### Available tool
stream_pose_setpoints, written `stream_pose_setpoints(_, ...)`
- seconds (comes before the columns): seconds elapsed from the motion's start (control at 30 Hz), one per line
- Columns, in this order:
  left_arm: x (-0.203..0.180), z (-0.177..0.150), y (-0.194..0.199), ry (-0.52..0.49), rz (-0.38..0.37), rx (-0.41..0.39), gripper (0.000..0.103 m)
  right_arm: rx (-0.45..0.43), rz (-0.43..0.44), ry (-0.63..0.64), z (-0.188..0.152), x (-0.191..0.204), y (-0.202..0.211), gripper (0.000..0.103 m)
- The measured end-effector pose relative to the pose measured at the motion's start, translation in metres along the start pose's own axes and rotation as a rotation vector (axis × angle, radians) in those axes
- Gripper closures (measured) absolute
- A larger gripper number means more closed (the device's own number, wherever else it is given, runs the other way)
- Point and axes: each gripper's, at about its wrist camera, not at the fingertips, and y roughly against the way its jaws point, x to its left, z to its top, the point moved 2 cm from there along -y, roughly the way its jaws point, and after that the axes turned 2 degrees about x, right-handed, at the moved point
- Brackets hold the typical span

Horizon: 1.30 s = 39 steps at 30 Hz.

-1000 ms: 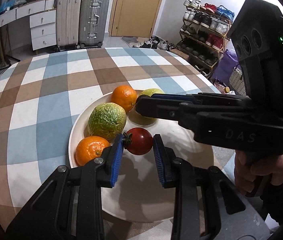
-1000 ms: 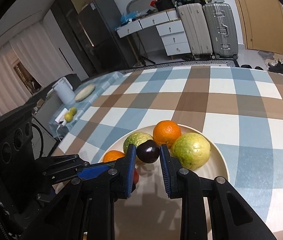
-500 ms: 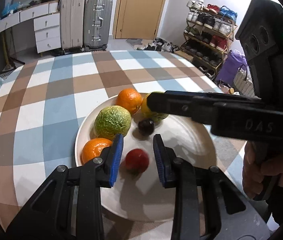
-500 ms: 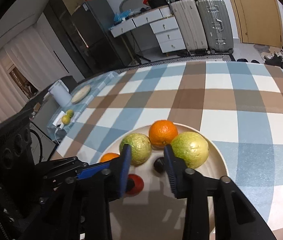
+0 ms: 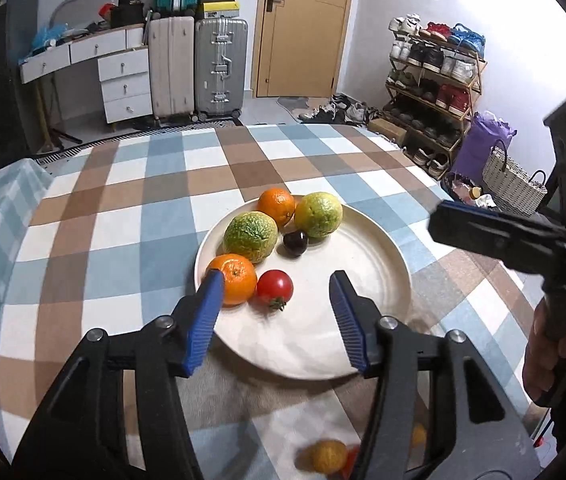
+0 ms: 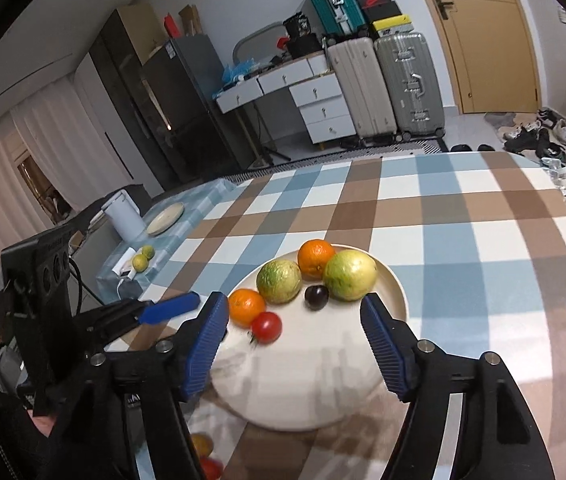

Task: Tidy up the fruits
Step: 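Withdraw both tools from the plate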

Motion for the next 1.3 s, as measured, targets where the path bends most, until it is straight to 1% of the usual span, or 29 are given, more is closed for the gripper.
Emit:
stream_pose_setpoints(0.03,-0.001,-0.002,0.005,0.002,0.007,-0.005,0.049,-0.005,0.001,0.0,-0.003,0.001,0.005,0.029)
stream_pose_setpoints(0.1,-0.002,-0.004,0.015,0.004,0.014,-0.019,0.038,-0.011,0.007,-0.001,-0.009,0.005,0.014,0.025)
stream_pose_setpoints(0.17,-0.004,-0.008,0.027,0.006,0.025,-0.037,0.033,-0.022,0.011,0.008,-0.016,0.011,0.024,0.025)
stream_pose_setpoints(0.23,-0.007,-0.013,0.039,0.007,0.029,-0.051,0.029,-0.033,0.01,0.018,-0.022,0.017,0.032,0.023)
stream_pose_setpoints(0.3,-0.011,-0.018,0.048,0.007,0.035,-0.056,0.023,-0.048,0.016,0.03,-0.029,0.024,0.041,0.016)
stream_pose_setpoints(0.33,-0.012,-0.021,0.053,0.008,0.04,-0.06,0.021,-0.055,0.017,0.038,-0.032,0.028,0.045,0.016)
stream_pose_setpoints(0.43,-0.019,-0.031,0.068,-0.008,0.045,-0.074,0.02,-0.073,0.019,0.058,-0.041,0.037,0.057,0.012)
stream_pose_setpoints(0.53,-0.026,-0.042,0.082,-0.028,0.042,-0.093,0.017,-0.086,0.019,0.065,-0.053,0.044,0.066,0.006)
stream_pose_setpoints(0.67,-0.031,-0.056,0.101,-0.031,0.058,-0.122,0.001,-0.114,0.017,0.096,-0.069,0.056,0.081,0.002)
stream_pose_setpoints(0.77,-0.032,-0.067,0.114,-0.022,0.058,-0.139,0.001,-0.116,0.001,0.118,-0.08,0.062,0.087,0.0)
stream_pose_setpoints(0.97,-0.028,-0.089,0.119,-0.003,0.066,-0.124,0.001,-0.074,-0.04,0.138,-0.106,0.066,0.081,0.0)
stream_pose_setpoints(1.17,-0.02,-0.118,0.112,0.029,0.071,-0.071,0.001,-0.01,-0.046,0.117,-0.125,0.062,0.063,0.0)
stream_pose_setpoints(1.3,-0.013,-0.131,0.102,0.044,0.071,-0.034,0.001,0.036,-0.068,0.102,-0.134,0.058,0.048,0.0)
